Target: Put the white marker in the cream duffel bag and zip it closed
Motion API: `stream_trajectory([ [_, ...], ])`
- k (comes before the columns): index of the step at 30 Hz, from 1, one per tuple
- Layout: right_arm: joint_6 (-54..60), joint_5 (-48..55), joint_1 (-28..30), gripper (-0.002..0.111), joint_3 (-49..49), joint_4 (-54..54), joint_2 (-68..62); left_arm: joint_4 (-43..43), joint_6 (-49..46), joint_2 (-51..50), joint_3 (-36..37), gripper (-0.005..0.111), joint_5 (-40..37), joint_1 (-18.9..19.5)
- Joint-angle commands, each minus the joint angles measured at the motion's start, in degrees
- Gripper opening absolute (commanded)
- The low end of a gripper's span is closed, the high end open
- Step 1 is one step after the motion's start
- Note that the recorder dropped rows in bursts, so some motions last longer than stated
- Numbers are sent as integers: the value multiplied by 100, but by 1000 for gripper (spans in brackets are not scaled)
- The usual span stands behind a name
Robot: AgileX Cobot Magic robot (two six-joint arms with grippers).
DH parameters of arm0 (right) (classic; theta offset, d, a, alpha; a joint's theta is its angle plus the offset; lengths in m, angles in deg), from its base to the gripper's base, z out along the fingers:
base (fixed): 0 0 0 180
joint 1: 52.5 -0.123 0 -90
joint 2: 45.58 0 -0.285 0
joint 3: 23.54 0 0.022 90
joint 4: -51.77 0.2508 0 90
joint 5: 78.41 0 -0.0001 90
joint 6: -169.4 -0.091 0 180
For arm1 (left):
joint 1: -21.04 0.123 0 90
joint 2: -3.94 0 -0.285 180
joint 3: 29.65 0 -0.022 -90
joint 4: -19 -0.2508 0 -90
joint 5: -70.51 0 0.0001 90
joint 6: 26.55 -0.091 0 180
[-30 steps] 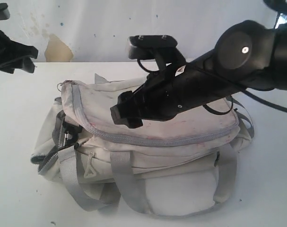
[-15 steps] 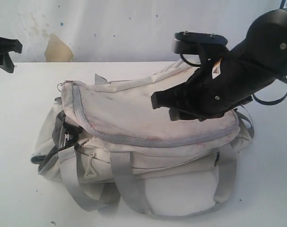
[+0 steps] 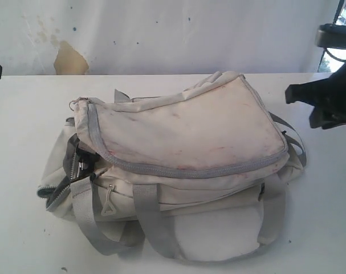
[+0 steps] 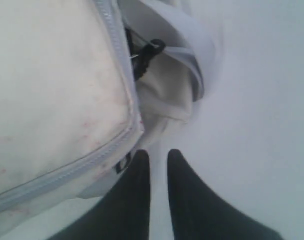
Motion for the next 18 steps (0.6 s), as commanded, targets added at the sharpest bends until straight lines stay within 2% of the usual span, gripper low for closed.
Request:
stream_trajectory([
  [1,365,177,495,0,1,-16,-90,-48,46,310,277,38,-12,-5],
  [7,578,339,782,0,-10,-170,-139,-593,154,612,719,33,-126,-5],
  [10,590,417,805,0,-10,-235,-139,-985,564,748,934,18,-244,-5],
  [12,590,436,805,0,-10,-235,-126,-961,575,887,1053,3,-133,-5],
  [13,590,471,805,0,-10,-235,-104,-944,575,966,1081,0,-117,-5],
  [18,744,501,805,0,-10,-235,12,-951,563,1321,1081,0,-120,-5],
])
